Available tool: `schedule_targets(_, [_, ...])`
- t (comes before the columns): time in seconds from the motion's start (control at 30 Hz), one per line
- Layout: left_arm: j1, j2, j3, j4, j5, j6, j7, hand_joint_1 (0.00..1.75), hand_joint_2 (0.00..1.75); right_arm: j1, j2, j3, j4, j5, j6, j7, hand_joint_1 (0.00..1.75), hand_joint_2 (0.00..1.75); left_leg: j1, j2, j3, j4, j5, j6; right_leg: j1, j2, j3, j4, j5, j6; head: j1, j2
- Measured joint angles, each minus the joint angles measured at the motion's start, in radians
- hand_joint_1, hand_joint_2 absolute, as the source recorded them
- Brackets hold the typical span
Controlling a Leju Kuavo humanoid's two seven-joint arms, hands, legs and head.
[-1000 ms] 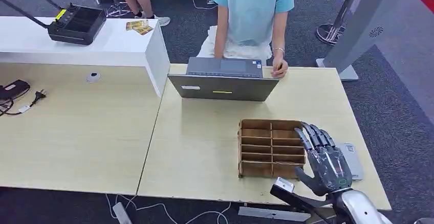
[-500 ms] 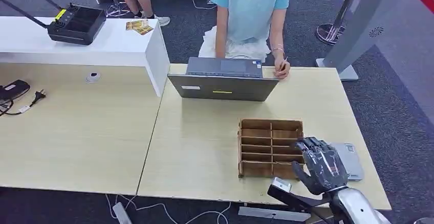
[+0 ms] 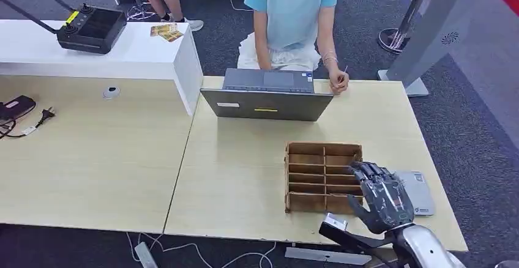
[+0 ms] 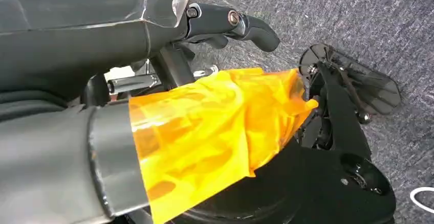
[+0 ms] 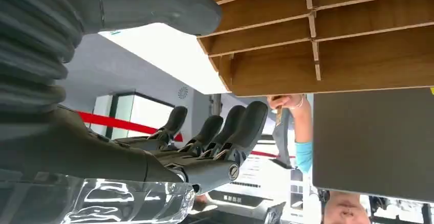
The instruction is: Pass the card to the sensor for recognition and then transmit it.
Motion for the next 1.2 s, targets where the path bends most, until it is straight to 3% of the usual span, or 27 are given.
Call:
schedule_targets(0.07, [0.000,0.000,0.000,0.000,0.000,0.000,0.000,0.00,0.00,0.000,0.000,0.000,0.000,0.000,0.000,0.000,0.75,1.75,0.000,0.000,0.000,0.000,0.000,0.000,0.000,0.000,0.000,0.000,0.000,0.000,0.000,0.000])
schedule_targets(0.17, [0.000,0.000,0.000,-0.001,0.000,0.000,0.000,0.00,0.00,0.000,0.000,0.000,0.002,0.000,0.002,0.000,0.56,1.75,0.000,0.000,0.000,0.000,0.000,0.000,0.000,0.000,0.000,0.000,0.000,0.000,0.000,0.000])
schedule_targets(0.4, [0.000,0.000,0.000,-0.001,-0.004,0.000,0.001,0.00,0.00,0.005,0.000,0.005,0.009,-0.006,0.007,0.001,0.40,1.75,0.000,0.000,0.000,0.000,0.000,0.000,0.000,0.000,0.000,0.000,0.000,0.000,0.000,0.000])
schedule_targets(1.2, [0.000,0.000,0.000,-0.001,-0.003,0.002,0.002,0.00,0.00,-0.038,0.010,0.056,0.073,-0.015,0.045,-0.008,0.52,1.75,0.000,0.000,0.000,0.000,0.000,0.000,0.000,0.000,0.000,0.000,0.000,0.000,0.000,0.000])
